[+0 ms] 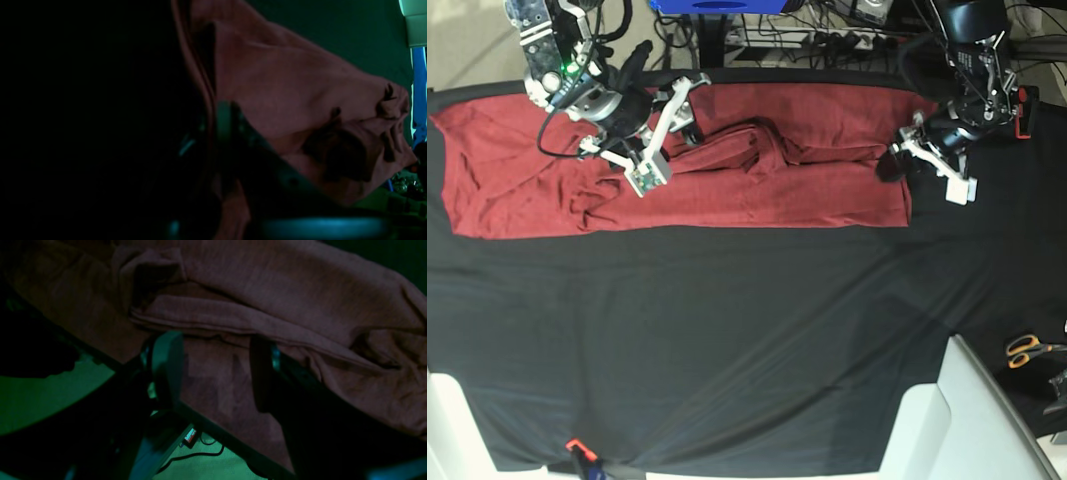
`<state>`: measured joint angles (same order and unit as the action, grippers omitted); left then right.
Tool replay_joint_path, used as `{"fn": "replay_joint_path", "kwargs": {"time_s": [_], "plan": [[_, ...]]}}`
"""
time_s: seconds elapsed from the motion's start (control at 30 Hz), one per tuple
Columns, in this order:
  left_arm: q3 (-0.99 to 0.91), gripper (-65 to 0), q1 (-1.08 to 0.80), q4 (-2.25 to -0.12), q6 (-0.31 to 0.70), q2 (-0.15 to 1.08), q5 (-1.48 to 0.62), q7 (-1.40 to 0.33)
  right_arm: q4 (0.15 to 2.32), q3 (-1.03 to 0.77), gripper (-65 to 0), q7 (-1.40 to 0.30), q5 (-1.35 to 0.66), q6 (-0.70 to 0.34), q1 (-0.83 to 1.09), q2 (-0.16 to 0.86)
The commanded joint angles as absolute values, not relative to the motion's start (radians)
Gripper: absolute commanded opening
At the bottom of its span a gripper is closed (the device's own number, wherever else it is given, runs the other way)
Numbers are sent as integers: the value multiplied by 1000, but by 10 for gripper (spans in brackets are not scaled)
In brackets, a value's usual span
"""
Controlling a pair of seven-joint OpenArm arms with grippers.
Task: Fold the T-shirt properly
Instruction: 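Drag the grasped shirt edge toward the right gripper with the left gripper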
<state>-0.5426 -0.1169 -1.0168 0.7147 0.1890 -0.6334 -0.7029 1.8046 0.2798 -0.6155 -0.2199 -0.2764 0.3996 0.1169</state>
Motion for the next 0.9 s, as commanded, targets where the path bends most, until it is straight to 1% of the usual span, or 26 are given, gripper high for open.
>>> {"fn": "replay_joint_path", "kwargs": {"time_s": [0.0,0.17,0.3,0.4,0.5,0.67,0.87], "plan": [[-544,-650,-120,-1020,698,199,-595,-739,1825,282,-350,-595,-228,-280,397,116],[-545,-650,-110,-1026,698,206,-595,-739,1825,275,-350,-595,-229,-280,397,116],[-553,-650,-99,-1030,698,246,-596,-739,1825,274,-350,-595,-229,-280,400,116],[-553,-650,-102,-1075,698,289,-598,-740,1827,274,-350,-595,-229,-280,400,116],[-553,-650,-116,-1129,698,323,-599,-740,1827,274,-350,-595,-229,-280,400,116],[-553,-650,-176,-1271,698,338,-602,-748,1827,274,-350,-593,-229,-280,398,116],[-553,-650,-197,-1468,698,320,-601,-855,1827,274,-350,-593,-229,-280,398,116]]}}
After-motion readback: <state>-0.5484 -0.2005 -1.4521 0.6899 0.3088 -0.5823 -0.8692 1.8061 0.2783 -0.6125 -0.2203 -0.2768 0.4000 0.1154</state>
